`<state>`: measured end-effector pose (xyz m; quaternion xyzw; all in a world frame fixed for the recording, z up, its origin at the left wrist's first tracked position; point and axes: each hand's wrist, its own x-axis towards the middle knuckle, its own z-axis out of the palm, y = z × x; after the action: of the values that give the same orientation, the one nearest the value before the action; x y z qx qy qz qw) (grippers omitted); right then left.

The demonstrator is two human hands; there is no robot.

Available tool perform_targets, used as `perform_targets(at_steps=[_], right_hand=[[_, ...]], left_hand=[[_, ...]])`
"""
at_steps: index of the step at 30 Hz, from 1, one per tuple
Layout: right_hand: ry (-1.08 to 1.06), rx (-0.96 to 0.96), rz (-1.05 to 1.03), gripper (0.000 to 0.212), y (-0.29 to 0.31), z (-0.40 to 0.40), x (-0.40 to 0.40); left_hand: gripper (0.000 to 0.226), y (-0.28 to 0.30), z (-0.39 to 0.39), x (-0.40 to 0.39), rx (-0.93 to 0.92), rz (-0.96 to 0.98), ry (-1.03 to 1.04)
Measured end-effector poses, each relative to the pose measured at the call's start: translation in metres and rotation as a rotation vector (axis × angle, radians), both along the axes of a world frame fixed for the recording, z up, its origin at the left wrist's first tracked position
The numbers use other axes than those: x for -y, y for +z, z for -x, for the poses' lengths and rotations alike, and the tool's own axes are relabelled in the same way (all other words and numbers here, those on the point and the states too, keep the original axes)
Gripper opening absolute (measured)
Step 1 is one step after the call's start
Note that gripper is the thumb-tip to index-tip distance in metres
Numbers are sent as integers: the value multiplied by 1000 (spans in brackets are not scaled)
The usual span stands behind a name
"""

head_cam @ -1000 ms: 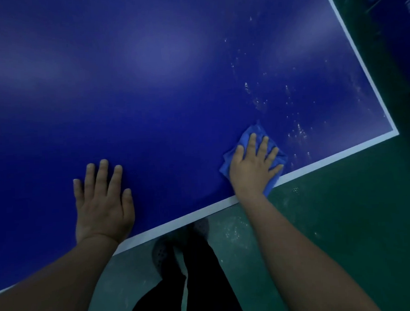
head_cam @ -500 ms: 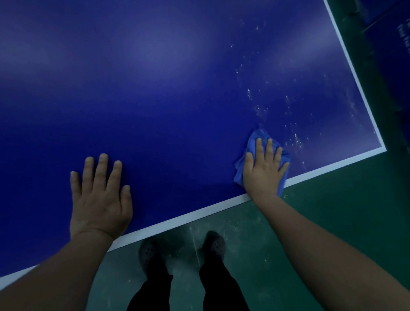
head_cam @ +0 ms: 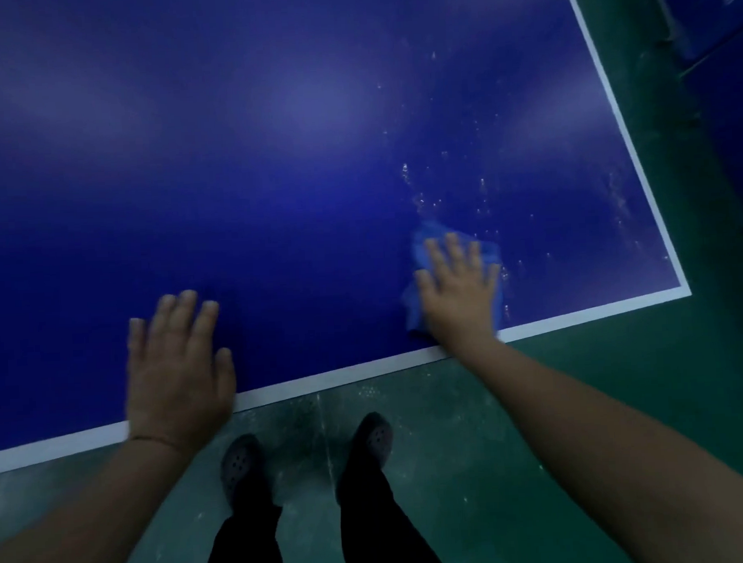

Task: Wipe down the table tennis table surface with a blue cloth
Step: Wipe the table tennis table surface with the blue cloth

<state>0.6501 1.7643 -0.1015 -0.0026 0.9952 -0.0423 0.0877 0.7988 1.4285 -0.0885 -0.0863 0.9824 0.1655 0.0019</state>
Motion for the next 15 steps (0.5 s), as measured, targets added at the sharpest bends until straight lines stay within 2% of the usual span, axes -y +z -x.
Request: perform_targets(at_steps=[3, 6, 8, 10, 12, 13, 14, 15], right_hand=[[-372, 58, 6, 59, 9, 22, -73], [-508, 8, 43, 60, 8, 27, -58], [-346, -23, 59, 59, 2, 10, -20], [99, -15, 76, 60, 0, -26, 15], [541, 26, 80, 59, -2, -45, 6], [629, 22, 76, 58, -3, -35, -16], [596, -5, 60, 58, -5, -19, -43], [466, -29, 32, 59, -5, -1, -73]], left_hand=[[63, -6, 13, -76, -5, -22, -96], [69, -18, 20, -109, 59, 50, -113], [72, -24, 21, -113, 87, 117, -101], [74, -26, 22, -114, 99, 161, -91], [74, -24, 21, -115, 117, 179, -81], [74, -25, 22, -116, 122, 185, -78], [74, -25, 22, -116, 128, 193, -73], [73, -26, 23, -116, 137, 198, -70]])
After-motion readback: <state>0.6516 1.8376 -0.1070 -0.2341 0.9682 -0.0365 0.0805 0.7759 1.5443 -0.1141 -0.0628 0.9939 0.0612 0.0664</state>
